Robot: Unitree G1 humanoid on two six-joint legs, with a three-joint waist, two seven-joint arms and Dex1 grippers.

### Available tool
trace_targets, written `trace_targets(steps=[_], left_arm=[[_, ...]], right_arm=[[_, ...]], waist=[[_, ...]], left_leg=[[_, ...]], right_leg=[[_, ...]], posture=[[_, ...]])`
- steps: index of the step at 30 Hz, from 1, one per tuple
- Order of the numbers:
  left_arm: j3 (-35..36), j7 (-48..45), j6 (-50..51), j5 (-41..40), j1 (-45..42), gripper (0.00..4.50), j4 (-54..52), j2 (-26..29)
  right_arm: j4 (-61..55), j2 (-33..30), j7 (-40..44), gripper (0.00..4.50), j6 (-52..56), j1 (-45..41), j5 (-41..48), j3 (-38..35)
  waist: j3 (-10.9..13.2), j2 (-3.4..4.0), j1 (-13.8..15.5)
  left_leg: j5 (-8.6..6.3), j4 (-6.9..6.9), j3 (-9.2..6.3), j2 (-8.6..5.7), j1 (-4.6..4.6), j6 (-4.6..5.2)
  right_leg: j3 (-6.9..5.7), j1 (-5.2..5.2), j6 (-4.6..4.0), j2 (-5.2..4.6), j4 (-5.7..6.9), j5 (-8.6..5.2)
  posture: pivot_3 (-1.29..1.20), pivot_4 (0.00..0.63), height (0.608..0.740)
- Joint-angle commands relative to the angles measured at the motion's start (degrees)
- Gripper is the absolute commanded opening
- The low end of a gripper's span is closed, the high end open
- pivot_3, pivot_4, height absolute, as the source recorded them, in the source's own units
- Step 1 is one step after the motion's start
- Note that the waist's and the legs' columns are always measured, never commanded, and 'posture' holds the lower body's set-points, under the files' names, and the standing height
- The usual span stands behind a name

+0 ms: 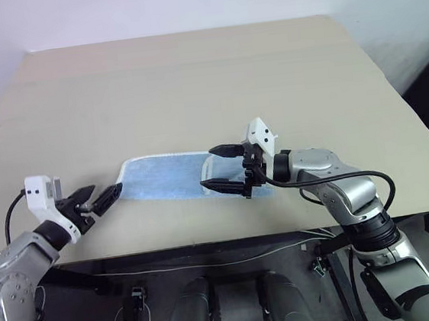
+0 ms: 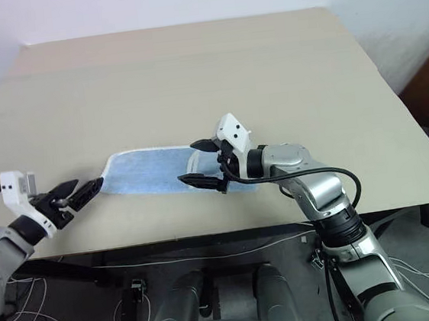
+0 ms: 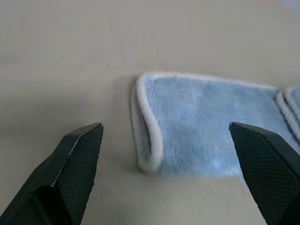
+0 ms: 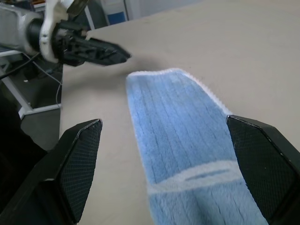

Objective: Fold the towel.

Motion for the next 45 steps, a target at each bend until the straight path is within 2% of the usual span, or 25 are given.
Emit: trace_targets(steps=[1, 10, 14, 17, 21, 24, 28, 32, 35, 38, 39, 45], left_arm=[[3.3, 6.1, 6.1, -6.4, -0.5, 4.5, -2.4, -2.3], [5.2, 22.8, 15.2, -21.4, -8.7, 4.5, 4.9, -11.9], [5.5, 29.1, 14.8, -22.6, -11.6, 4.5, 9.8, -13.6], [6.9, 31.6, 12.4, -25.8, -13.5, 4.5, 11.4, -14.9], [7.7, 34.0, 10.7, -27.9, -14.0, 4.5, 13.6, -14.2], [8.3, 35.4, 9.5, -30.9, -14.2, 4.5, 15.0, -13.8], [7.1, 35.4, 8.2, -32.6, -14.3, 3.57, 15.5, -13.0], [6.3, 35.4, 5.9, -32.4, -14.3, 2.17, 15.2, -12.6], [5.0, 31.3, 4.2, -30.2, -14.1, 1.21, 15.2, -10.4], [3.9, 28.4, 4.4, -31.9, -13.7, 0.17, 13.6, -9.2], [3.5, 27.2, 4.4, -32.3, -13.5, 0.03, 13.0, -8.8], [2.3, 24.4, 5.0, -33.8, -13.5, 0.03, 13.5, -7.2]], right_arm=[[0.5, -0.2, 1.4, 4.46, -2.0, -1.5, -0.9, 0.2], [1.3, -0.3, 0.9, 4.46, -1.8, -2.0, -2.1, -0.6], [0.9, -1.0, 0.5, 4.46, -2.1, -1.5, -2.8, -0.7], [0.6, -1.4, 0.2, 4.46, -2.0, -1.4, -2.9, -1.2], [0.3, -1.7, 0.0, 4.46, -2.2, -1.0, -3.1, -1.4], [-0.3, -1.8, -0.3, 4.46, -1.8, -0.6, -3.2, -1.3], [-0.8, -1.8, -0.9, 4.5, -1.4, -0.2, -3.4, -1.1], [-1.1, -2.5, -1.2, 4.5, -1.5, 0.4, -3.9, -1.2], [-1.5, -2.7, -1.4, 4.5, -1.4, 0.8, -3.8, -1.1], [-1.8, -2.9, -1.5, 4.5, -1.2, 0.9, -3.6, -1.0], [-1.9, -2.8, -1.6, 4.5, -0.9, 0.8, -3.4, -1.3], [-1.7, -3.5, -1.6, 4.5, -0.7, 0.2, -3.1, -2.2]], waist=[[0.0, 0.0, 0.0], [0.0, -0.02, 0.0], [-0.1, 0.07, 0.3], [-0.1, 0.07, 0.3], [-0.1, 0.07, 0.0], [-0.1, 0.07, 0.0], [-0.1, 0.06, 0.0], [-0.1, 0.03, 0.0], [-0.1, 0.02, 0.0], [-0.1, 0.02, 0.0], [-0.1, 0.02, 0.0], [-0.1, 0.02, 0.0]], left_leg=[[0.0, 0.01, -0.02, 0.0, 0.0, 0.0], [0.04, 0.06, -0.02, -0.02, 0.0, -0.02], [0.12, 0.06, -0.02, -0.05, 0.08, 0.03], [0.05, 0.05, -0.02, -0.06, 0.51, -0.08], [0.03, 0.02, -0.07, -0.02, 0.87, -0.1], [0.03, 0.02, -0.07, -0.02, 0.89, -0.1], [0.04, -0.01, -0.08, -0.01, 0.88, -0.11], [0.03, -0.05, -0.05, -0.02, 0.8, -0.1], [0.03, -0.13, -0.05, -0.03, 0.69, -0.1], [0.04, -0.17, -0.05, -0.02, 0.55, -0.1], [0.04, -0.16, -0.05, -0.02, 0.48, -0.1], [0.04, -0.14, -0.04, -0.03, 0.08, -0.1]], right_leg=[[-0.02, -0.01, 0.0, 0.01, 0.0, 0.0], [-0.03, 0.11, 0.02, 0.09, 0.09, 0.01], [-0.04, 0.16, 0.02, 0.1, 0.12, 0.01], [-0.05, 0.47, -0.02, 0.08, 0.09, -0.01], [-0.05, 0.95, -0.22, 0.06, -0.06, -0.12], [-0.04, 0.95, -0.22, 0.04, -0.07, -0.12], [-0.03, 0.89, -0.21, 0.06, -0.07, -0.11], [-0.02, 0.85, -0.2, 0.03, -0.2, -0.12], [-0.01, 0.76, -0.19, 0.04, -0.21, -0.11], [-0.01, 0.67, -0.19, 0.04, -0.18, -0.11], [-0.01, 0.62, -0.19, 0.04, -0.19, -0.11], [0.0, 0.22, -0.17, 0.03, -0.16, -0.09]], posture=[[0.0, 0.15, 0.74], [0.0, 0.15, 0.74], [0.0, 0.15, 0.74], [0.0, 0.15, 0.74], [0.0, 0.15, 0.74], [0.0, 0.15, 0.74], [0.0, 0.15, 0.74], [0.0, 0.15, 0.74], [0.0, 0.15, 0.74], [0.0, 0.15, 0.74], [0.0, 0.15, 0.74], [0.0, 0.15, 0.74]])
